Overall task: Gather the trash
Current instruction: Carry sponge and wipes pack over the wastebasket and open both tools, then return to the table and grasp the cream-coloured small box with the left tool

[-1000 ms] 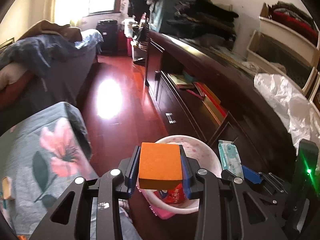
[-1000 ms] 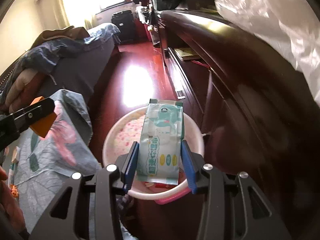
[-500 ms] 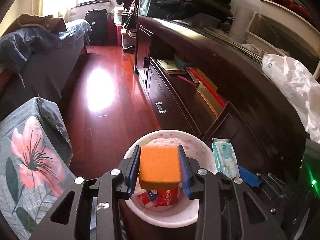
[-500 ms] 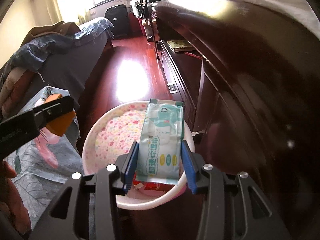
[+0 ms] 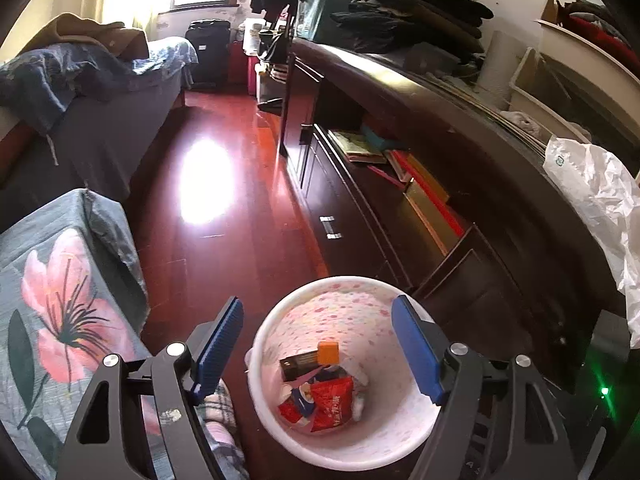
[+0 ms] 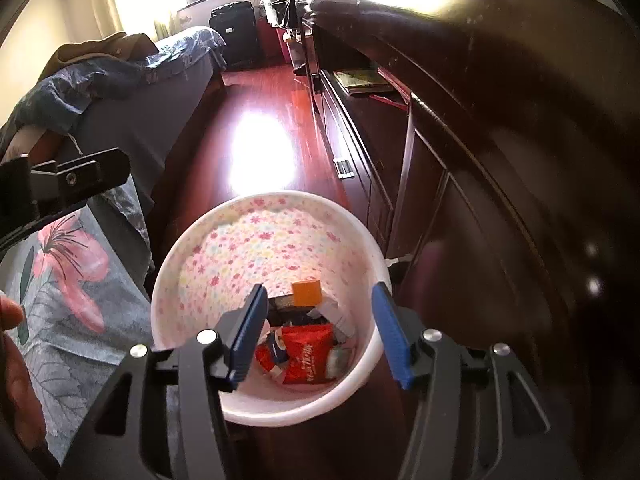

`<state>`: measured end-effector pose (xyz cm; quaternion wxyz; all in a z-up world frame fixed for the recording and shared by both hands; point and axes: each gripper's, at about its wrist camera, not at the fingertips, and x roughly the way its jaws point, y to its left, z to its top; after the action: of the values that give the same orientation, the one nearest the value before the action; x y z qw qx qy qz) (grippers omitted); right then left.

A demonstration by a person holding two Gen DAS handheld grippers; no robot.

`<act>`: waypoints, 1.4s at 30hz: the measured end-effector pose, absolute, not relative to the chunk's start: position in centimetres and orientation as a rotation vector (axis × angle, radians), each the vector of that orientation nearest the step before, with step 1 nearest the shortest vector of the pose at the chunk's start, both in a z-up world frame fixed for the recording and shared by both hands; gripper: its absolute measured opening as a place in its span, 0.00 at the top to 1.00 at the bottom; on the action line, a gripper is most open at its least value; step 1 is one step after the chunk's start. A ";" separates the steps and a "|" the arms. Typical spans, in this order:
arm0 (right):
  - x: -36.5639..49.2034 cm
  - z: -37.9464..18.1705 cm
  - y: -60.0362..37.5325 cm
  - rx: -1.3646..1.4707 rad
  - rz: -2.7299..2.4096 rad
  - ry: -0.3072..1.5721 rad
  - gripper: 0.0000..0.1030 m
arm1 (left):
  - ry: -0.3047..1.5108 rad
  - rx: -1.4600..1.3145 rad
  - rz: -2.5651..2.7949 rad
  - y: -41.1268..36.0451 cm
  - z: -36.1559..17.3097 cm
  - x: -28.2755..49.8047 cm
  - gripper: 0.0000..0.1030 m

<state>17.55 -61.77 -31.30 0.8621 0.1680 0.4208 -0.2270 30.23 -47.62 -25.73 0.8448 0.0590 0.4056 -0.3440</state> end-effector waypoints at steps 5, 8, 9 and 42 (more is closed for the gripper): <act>17.2 -30.8 -60.6 0.354 -0.459 0.885 0.37 | 0.833 0.125 -0.680 -45.8 -24.8 30.1 0.18; 17.0 -30.1 -59.3 0.345 -0.441 0.882 0.34 | 0.809 0.133 -0.637 -44.2 -23.9 29.8 0.12; 17.0 -29.9 -59.0 0.344 -0.435 0.881 0.33 | 0.803 0.135 -0.622 -43.7 -23.6 29.7 0.10; 20.7 -23.9 -37.3 0.122 -0.011 0.860 0.18 | 0.918 -0.013 -0.124 -17.6 -26.5 36.6 0.18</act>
<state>20.65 -37.33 -23.94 0.9072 0.0591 0.4165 -0.0051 36.56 -17.63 -26.48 0.8946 -0.0062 0.4428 -0.0596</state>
